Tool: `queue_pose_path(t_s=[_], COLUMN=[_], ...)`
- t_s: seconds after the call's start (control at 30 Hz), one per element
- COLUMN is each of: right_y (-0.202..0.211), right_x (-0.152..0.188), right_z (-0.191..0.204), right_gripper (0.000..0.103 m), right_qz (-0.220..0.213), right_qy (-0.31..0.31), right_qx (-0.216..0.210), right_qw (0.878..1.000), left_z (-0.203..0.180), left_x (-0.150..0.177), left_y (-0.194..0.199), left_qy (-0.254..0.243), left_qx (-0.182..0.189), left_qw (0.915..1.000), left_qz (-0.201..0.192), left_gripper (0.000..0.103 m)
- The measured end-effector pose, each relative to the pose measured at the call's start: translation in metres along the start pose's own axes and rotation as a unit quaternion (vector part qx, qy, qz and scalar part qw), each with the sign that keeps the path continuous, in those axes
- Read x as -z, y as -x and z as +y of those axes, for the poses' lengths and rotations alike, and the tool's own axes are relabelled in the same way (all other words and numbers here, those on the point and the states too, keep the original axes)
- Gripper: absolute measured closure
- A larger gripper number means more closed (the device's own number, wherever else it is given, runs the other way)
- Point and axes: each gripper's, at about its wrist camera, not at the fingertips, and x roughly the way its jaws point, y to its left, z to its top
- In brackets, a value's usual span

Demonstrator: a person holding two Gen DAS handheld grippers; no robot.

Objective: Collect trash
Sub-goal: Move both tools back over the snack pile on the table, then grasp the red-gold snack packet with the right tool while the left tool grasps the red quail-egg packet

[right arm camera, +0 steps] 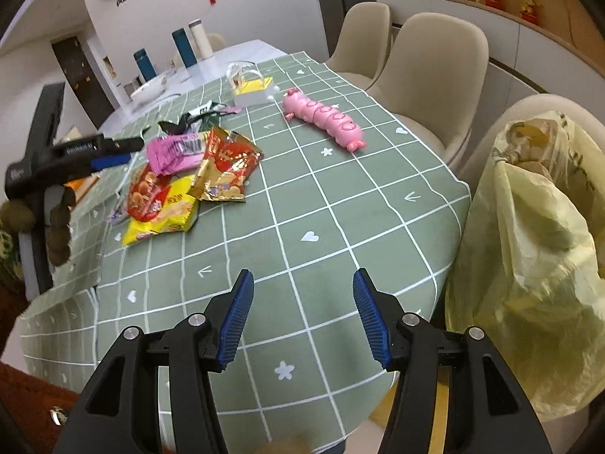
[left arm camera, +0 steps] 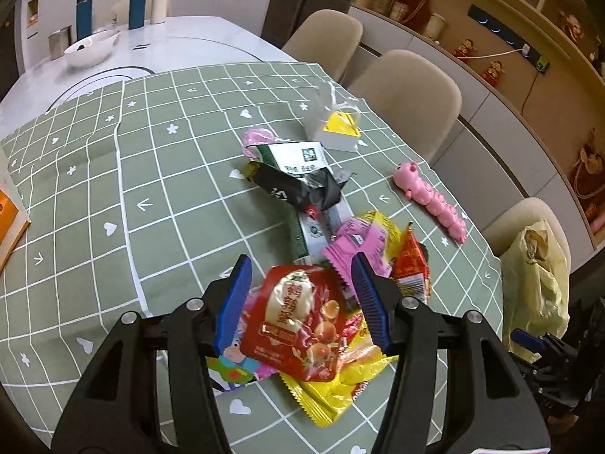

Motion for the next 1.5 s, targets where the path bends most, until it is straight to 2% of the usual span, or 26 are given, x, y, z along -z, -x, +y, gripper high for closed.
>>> queue_pose_path(t_s=[0.17,0.3,0.37,0.43,0.53,0.57,0.63,0.7,0.73,0.93,1.03,1.23,1.3,1.4,1.5], right_y=[-0.015,-0.037,-0.058,-0.082,-0.112,-0.119,-0.116,-0.109,-0.104,-0.056,-0.034,-0.006,0.001,0.009,0.014], right_x=[-0.028,-0.063,-0.081,-0.093,-0.097,-0.094,-0.086,-0.077,-0.073,-0.032,-0.010,0.025,0.032,0.038,0.040], right_z=[0.018,0.036,0.045,0.051,0.056,0.056,0.056,0.054,0.052,0.037,0.023,0.016,0.019,0.021,0.023], right_gripper=[0.051,0.051,0.051,0.051,0.051,0.051,0.054,0.061,0.068,0.072,0.072,0.072,0.072,0.072,0.072], right_qz=[-0.017,-0.038,-0.044,-0.032,0.003,0.017,0.009,0.019,0.023,0.011,0.009,-0.003,-0.005,-0.010,-0.016], right_qy=[0.013,-0.001,-0.010,-0.021,-0.024,-0.021,-0.004,0.008,0.008,0.016,-0.013,-0.058,-0.057,-0.053,-0.055], right_qx=[0.003,-0.070,-0.087,-0.091,-0.073,-0.065,-0.063,-0.068,-0.071,-0.034,-0.029,-0.033,-0.028,-0.022,-0.022], right_qw=[1.000,0.997,0.995,0.995,0.997,0.998,0.998,0.997,0.997,0.999,0.999,0.998,0.998,0.998,0.998], left_z=[0.012,0.022,0.025,0.026,0.029,0.029,0.031,0.032,0.031,0.015,0.001,-0.019,-0.029,-0.043,-0.054], left_x=[0.018,0.035,0.041,0.045,0.050,0.051,0.052,0.053,0.052,0.041,0.033,0.035,0.039,0.046,0.055], left_y=[0.006,0.013,0.016,0.018,0.022,0.024,0.027,0.028,0.027,0.016,0.000,-0.019,-0.016,-0.011,-0.002], left_qy=[0.007,0.013,0.013,0.014,0.011,0.009,0.006,0.005,0.005,-0.023,-0.059,-0.075,-0.084,-0.111,-0.129], left_qx=[-0.008,-0.013,-0.013,-0.011,-0.007,-0.004,0.001,0.006,0.007,0.019,-0.010,-0.025,-0.020,-0.021,-0.015], left_qw=[0.9999,0.9995,0.9994,0.9993,0.9990,0.9990,0.9990,0.9991,0.9991,0.9991,0.9979,0.9953,0.9946,0.9918,0.9896], left_qz=[0.012,0.024,0.030,0.034,0.043,0.044,0.044,0.041,0.041,0.029,0.026,0.056,0.056,0.060,0.063], left_gripper=[0.051,0.051,0.051,0.051,0.051,0.051,0.051,0.051,0.051,0.051,0.051,0.051,0.056,0.076,0.083])
